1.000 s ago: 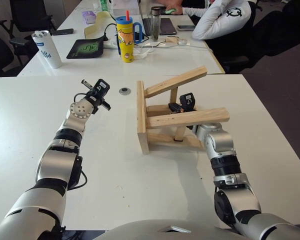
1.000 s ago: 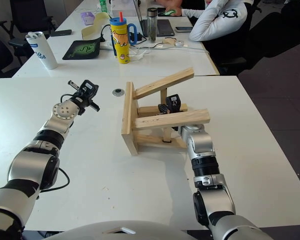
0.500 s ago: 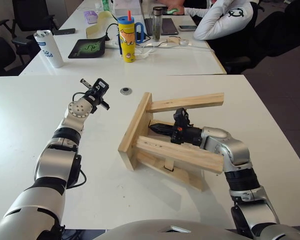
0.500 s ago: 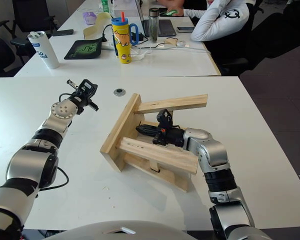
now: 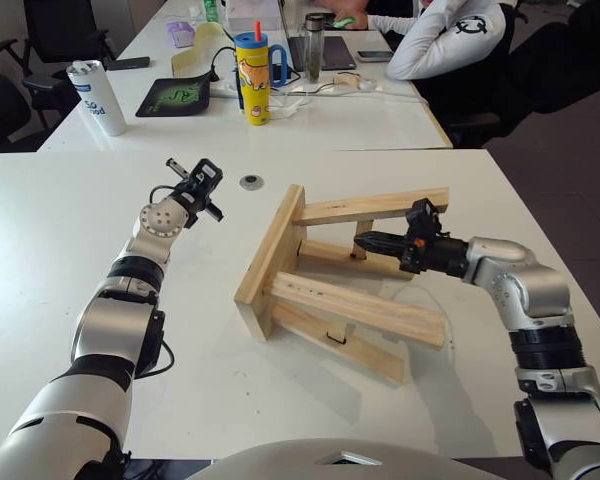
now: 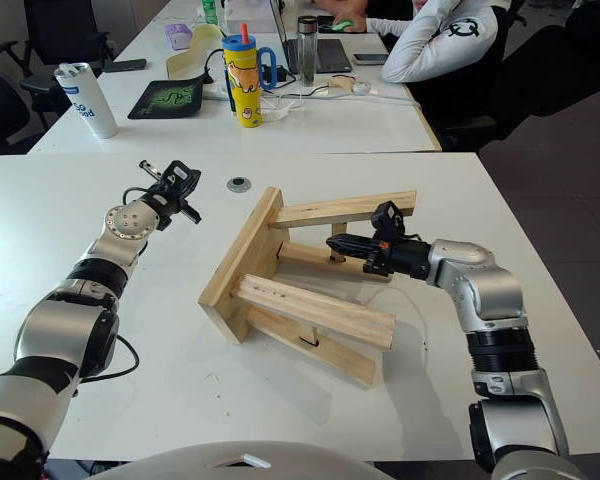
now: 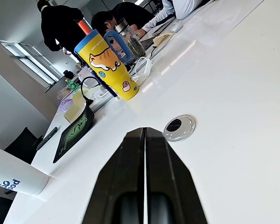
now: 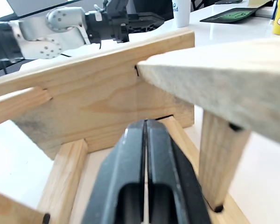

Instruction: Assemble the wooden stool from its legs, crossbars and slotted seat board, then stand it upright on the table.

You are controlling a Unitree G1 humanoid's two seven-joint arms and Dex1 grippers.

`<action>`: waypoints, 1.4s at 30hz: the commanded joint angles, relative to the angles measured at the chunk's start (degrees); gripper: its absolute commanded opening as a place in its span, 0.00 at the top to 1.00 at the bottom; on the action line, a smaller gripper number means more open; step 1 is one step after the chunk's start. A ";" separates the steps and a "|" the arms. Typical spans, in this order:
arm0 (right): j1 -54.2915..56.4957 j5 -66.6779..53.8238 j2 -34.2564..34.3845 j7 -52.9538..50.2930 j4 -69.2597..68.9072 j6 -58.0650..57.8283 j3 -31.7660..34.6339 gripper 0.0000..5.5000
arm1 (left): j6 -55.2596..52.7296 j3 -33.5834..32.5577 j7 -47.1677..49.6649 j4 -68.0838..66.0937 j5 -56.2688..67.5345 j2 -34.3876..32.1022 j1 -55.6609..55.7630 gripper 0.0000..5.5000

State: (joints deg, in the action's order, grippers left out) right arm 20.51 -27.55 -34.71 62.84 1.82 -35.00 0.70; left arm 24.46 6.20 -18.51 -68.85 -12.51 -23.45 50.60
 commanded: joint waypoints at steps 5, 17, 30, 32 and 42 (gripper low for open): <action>3.95 10.14 1.64 -11.74 11.71 8.71 -0.32 1.00 | 0.70 -0.65 -7.27 8.54 2.51 -1.75 -9.75 1.00; 0.24 13.89 14.18 -29.57 -0.74 2.40 -4.85 1.00 | -17.54 3.56 -14.35 48.52 9.27 3.03 -33.85 1.00; 4.49 16.19 16.34 -26.07 5.16 1.70 -9.59 1.00 | -34.56 12.15 -15.72 71.78 8.73 6.65 -40.18 1.00; 4.81 15.98 15.67 -24.49 6.18 1.77 -9.73 1.00 | -34.78 11.97 -15.42 71.68 8.61 6.49 -40.03 1.00; 5.90 11.48 15.78 -20.59 18.57 3.81 -1.83 1.00 | -34.82 11.77 -13.64 71.26 7.95 6.65 -40.14 1.00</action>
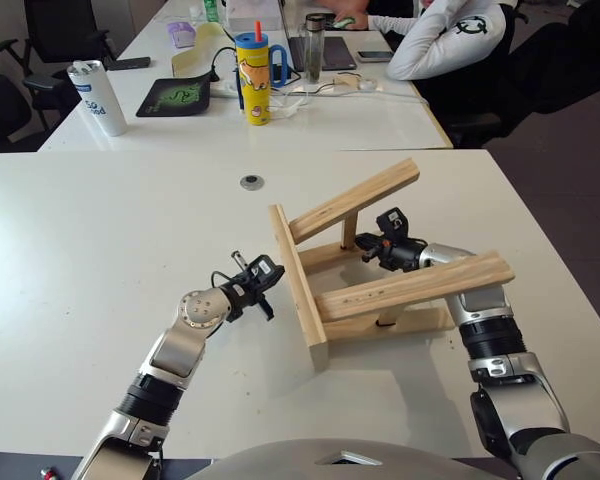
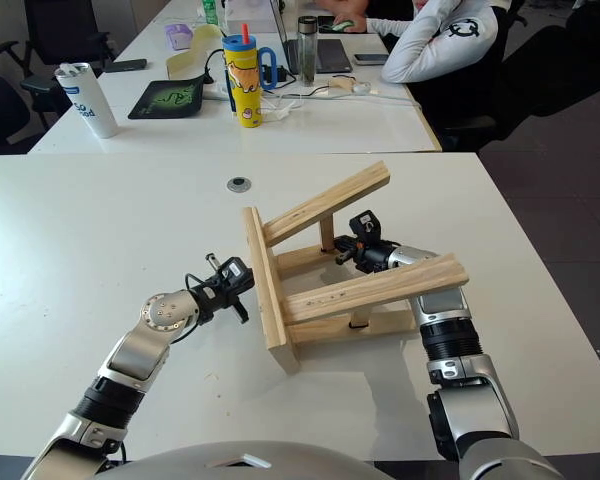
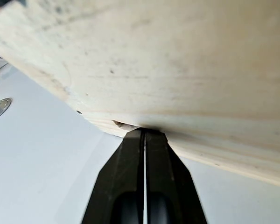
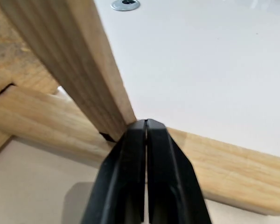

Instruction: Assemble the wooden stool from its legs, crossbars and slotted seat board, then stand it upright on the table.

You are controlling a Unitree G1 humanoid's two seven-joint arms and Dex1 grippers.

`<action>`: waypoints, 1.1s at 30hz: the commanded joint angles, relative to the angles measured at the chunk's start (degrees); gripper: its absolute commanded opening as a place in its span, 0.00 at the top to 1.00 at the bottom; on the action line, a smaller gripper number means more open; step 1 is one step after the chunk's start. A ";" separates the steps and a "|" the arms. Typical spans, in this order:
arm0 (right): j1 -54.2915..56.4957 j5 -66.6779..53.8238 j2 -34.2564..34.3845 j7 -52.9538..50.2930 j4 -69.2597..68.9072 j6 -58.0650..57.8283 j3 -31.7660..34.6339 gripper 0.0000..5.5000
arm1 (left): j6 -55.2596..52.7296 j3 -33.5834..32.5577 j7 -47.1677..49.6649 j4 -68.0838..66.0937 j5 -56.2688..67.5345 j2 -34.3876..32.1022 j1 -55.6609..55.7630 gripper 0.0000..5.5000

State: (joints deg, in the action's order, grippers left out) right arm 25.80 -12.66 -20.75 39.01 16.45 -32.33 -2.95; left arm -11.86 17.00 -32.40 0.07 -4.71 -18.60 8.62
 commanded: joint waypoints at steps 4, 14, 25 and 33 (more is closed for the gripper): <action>1.93 -5.67 2.87 1.71 5.08 4.37 6.03 1.00 | 1.31 0.90 0.68 2.75 0.19 1.75 1.30 1.00; 6.45 -3.61 3.44 -12.10 10.04 13.88 14.02 1.00 | -0.05 0.34 2.46 5.25 0.63 2.77 -1.03 1.00; 4.29 4.45 -0.66 -18.52 26.42 25.07 13.30 1.00 | -0.27 0.00 2.62 5.81 0.96 2.51 -1.10 1.00; 5.10 5.25 -5.62 -26.99 35.35 34.12 18.18 1.00 | -0.80 0.33 1.81 6.89 1.07 1.93 -1.66 1.00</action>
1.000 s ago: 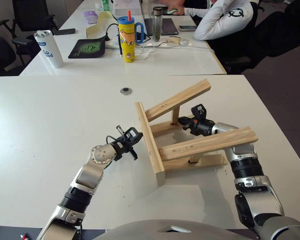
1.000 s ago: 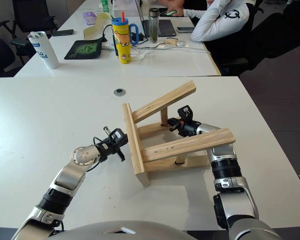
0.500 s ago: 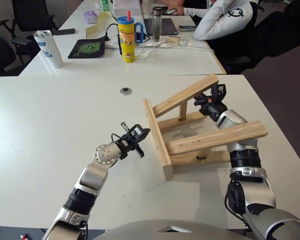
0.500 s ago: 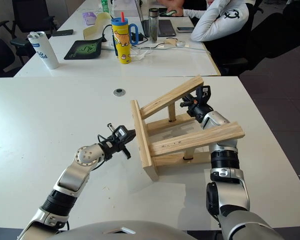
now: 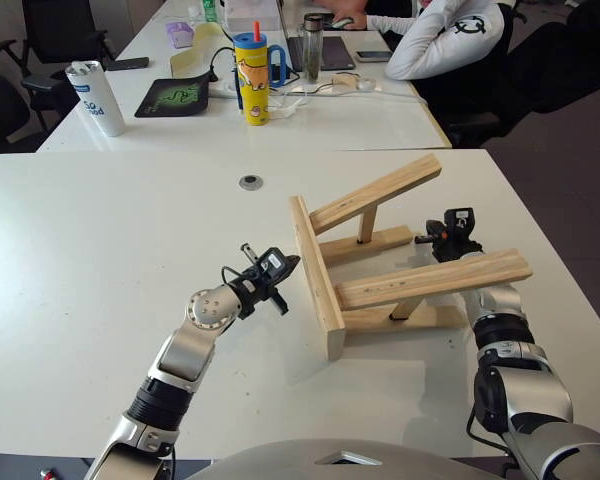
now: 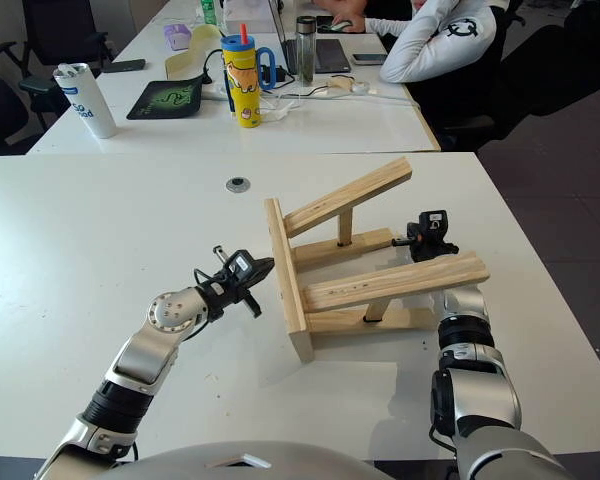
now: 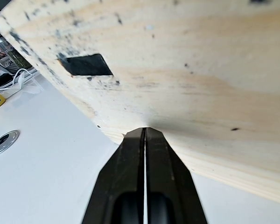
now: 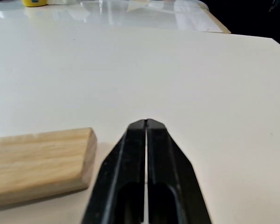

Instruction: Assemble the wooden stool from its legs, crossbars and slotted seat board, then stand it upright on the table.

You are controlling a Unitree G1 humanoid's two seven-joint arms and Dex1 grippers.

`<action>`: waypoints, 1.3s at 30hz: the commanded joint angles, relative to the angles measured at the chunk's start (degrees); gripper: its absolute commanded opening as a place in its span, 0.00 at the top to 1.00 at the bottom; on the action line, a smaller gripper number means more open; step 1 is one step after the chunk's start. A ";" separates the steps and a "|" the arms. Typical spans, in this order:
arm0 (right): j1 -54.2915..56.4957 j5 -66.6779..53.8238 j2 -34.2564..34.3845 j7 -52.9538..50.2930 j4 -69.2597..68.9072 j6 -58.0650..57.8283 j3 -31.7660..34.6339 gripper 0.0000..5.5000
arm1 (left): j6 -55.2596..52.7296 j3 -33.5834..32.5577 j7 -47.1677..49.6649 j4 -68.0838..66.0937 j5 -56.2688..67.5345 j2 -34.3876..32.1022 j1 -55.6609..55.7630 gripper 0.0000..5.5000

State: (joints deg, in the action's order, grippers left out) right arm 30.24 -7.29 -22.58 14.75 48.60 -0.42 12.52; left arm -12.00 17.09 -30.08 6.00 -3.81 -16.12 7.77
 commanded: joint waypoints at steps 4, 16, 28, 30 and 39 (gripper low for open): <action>-0.67 -4.49 -9.73 4.47 4.40 1.07 7.06 1.00 | -1.94 0.61 -0.91 3.85 0.57 -1.25 -3.32 1.00; -4.55 1.60 -34.08 58.65 5.32 -7.57 -7.76 1.00 | -9.03 3.87 -11.63 16.07 3.23 -11.69 -12.77 1.00; -12.94 -15.31 -45.94 77.75 -23.58 -10.81 -27.41 1.00 | -8.02 -5.57 -4.59 10.72 3.17 -11.95 -9.89 1.00; -16.80 -18.64 -47.23 77.75 -28.91 -12.81 -28.52 1.00 | -8.08 -5.24 -4.35 10.68 3.24 -11.56 -9.30 1.00; -23.61 -16.75 -41.53 71.70 -31.85 -15.99 -26.09 1.00 | -8.12 -4.87 -4.13 11.29 3.47 -10.90 -9.01 1.00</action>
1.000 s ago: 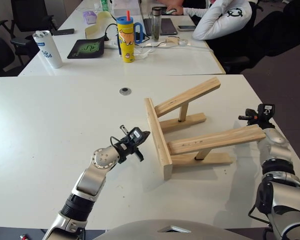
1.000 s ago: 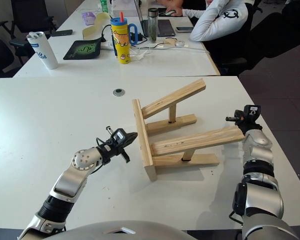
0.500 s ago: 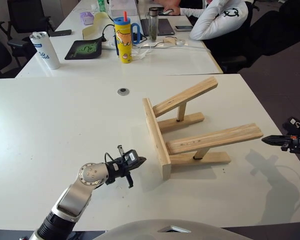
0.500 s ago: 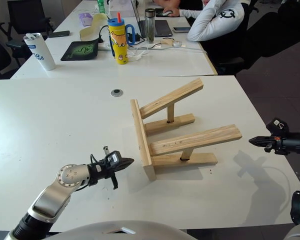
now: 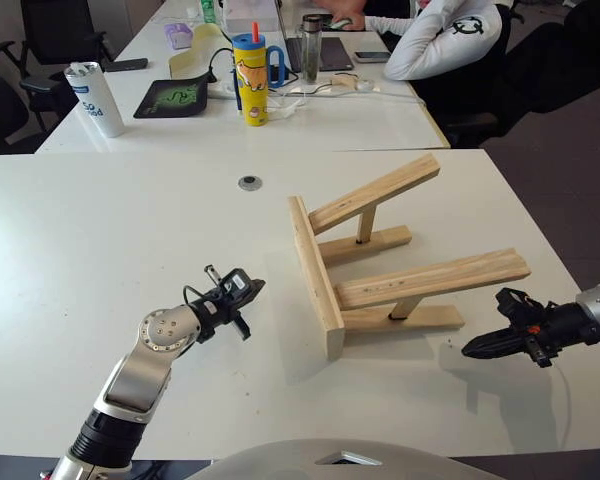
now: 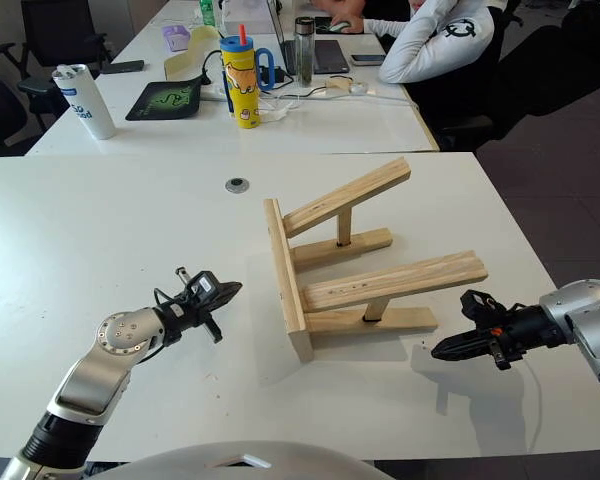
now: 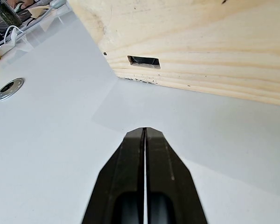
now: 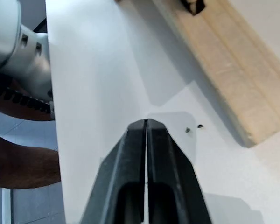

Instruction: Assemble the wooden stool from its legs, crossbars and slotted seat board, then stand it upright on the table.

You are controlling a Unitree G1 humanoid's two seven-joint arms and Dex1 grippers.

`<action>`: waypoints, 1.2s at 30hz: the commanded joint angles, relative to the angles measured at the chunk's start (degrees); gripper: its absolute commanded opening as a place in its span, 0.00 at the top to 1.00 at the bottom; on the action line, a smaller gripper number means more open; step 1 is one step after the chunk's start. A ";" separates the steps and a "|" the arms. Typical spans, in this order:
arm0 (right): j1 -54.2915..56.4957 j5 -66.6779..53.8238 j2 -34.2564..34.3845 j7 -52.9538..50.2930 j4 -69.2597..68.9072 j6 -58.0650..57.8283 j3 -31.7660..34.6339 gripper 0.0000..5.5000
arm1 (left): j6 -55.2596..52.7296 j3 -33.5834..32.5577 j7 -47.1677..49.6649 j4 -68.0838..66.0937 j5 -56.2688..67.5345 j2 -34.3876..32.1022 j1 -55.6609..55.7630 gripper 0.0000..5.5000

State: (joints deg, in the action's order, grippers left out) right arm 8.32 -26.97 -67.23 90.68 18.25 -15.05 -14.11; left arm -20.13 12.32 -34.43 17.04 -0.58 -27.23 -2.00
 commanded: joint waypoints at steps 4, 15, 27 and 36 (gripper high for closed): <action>-3.21 8.08 8.61 -13.07 -2.65 -1.92 0.12 1.00 | -0.04 -0.31 0.40 0.19 0.53 0.55 0.95 1.00; 8.47 19.13 30.62 -47.13 13.86 7.44 4.37 1.00 | 0.27 -0.74 0.18 -1.10 0.92 0.13 1.61 1.00; 14.89 21.87 49.06 -62.08 12.44 4.19 4.67 1.00 | 3.07 -9.43 -1.88 -8.62 2.77 -6.28 -5.71 1.00; 21.36 21.80 54.04 -64.95 19.89 5.59 8.53 1.00 | 4.76 -7.55 -1.45 -11.20 2.17 -4.21 -1.77 1.00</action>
State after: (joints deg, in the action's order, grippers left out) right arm 28.03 -4.99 -13.77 26.61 36.05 -9.55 -7.07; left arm -15.69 3.92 -36.15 6.65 2.12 -31.94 -5.21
